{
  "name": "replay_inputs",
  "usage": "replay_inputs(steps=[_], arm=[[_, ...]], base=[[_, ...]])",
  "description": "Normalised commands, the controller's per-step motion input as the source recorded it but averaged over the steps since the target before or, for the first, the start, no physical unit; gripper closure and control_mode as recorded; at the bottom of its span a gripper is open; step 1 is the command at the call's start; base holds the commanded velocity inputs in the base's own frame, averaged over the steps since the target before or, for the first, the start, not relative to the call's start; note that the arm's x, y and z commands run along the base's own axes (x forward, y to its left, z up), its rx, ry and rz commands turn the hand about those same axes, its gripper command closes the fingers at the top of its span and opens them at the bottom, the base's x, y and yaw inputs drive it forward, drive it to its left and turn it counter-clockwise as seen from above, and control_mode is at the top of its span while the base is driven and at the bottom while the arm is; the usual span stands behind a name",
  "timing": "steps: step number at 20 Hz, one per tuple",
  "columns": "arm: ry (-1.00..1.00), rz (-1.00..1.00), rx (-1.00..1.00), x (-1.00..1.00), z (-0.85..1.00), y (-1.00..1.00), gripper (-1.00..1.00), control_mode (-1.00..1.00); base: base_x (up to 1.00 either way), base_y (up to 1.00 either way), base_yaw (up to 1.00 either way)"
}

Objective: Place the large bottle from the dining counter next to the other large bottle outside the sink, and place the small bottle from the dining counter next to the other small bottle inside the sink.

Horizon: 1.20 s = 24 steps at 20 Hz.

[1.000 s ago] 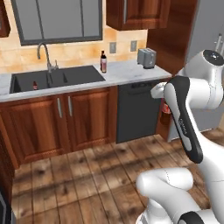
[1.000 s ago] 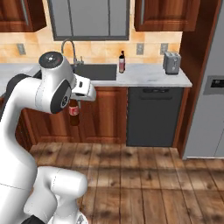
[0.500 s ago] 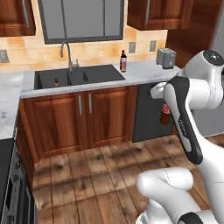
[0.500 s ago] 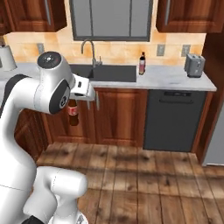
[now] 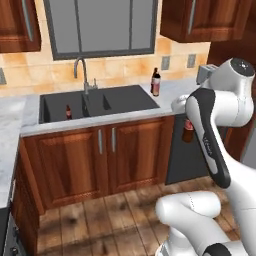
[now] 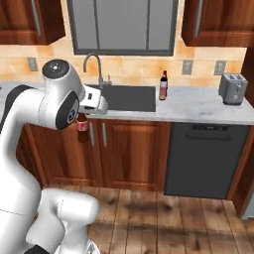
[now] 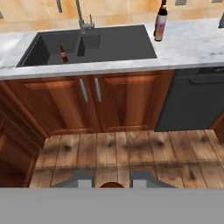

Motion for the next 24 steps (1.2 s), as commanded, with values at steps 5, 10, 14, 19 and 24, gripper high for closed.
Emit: replay_inputs(steps=[5, 10, 14, 19, 24], arm=[[0.00, 0.00, 0.00, 0.00, 0.00, 0.00, 1.00, 1.00], [0.00, 0.00, 0.00, 0.00, 0.00, 0.00, 1.00, 1.00], [0.00, 0.00, 0.00, 0.00, 0.00, 0.00, 1.00, 1.00], [0.00, 0.00, 0.00, 0.00, 0.00, 0.00, 1.00, 1.00], [0.00, 0.00, 0.00, 0.00, 0.00, 0.00, 1.00, 1.00]], base=[[0.73, 0.76, 0.03], [0.53, 0.81, 0.05], [0.93, 0.13, 0.04], [0.99, 0.00, 0.03], [0.87, 0.05, 0.04]])
